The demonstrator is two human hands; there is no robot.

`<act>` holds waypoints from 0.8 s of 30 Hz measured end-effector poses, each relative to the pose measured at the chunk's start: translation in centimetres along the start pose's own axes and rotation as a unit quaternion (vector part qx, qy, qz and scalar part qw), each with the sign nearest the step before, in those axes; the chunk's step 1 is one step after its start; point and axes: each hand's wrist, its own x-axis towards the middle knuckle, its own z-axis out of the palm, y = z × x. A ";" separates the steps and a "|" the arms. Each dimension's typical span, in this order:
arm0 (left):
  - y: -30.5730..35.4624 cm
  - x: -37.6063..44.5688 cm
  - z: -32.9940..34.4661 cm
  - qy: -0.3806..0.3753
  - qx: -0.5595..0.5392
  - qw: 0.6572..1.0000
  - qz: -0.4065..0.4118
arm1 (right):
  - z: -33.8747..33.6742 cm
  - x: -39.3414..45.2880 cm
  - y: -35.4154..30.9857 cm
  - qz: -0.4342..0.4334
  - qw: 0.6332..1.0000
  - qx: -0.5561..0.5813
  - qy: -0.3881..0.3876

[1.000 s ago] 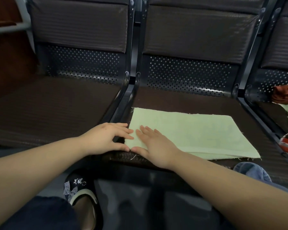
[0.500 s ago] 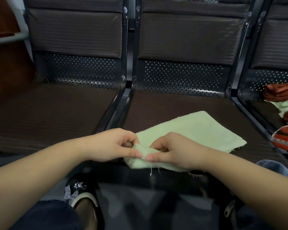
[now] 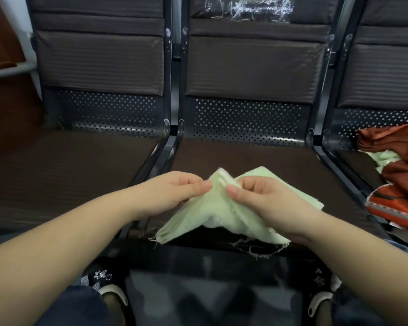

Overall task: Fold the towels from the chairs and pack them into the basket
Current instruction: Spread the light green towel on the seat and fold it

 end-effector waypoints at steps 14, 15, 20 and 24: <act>-1.0 10.3 -0.2 0.126 0.015 0.992 -0.022 | -10.9 1.6 2.5 0.139 0.947 0.263 0.123; -0.6 11.2 0.5 0.149 -0.012 0.989 -0.022 | -11.7 1.6 2.8 0.160 0.947 0.251 0.119; 1.3 15.0 3.9 0.190 -0.072 0.979 -0.020 | -14.9 1.5 4.2 0.236 0.931 0.238 0.141; 1.3 17.5 5.3 0.206 -0.003 0.978 -0.026 | -16.5 1.8 6.1 0.308 0.920 0.192 0.149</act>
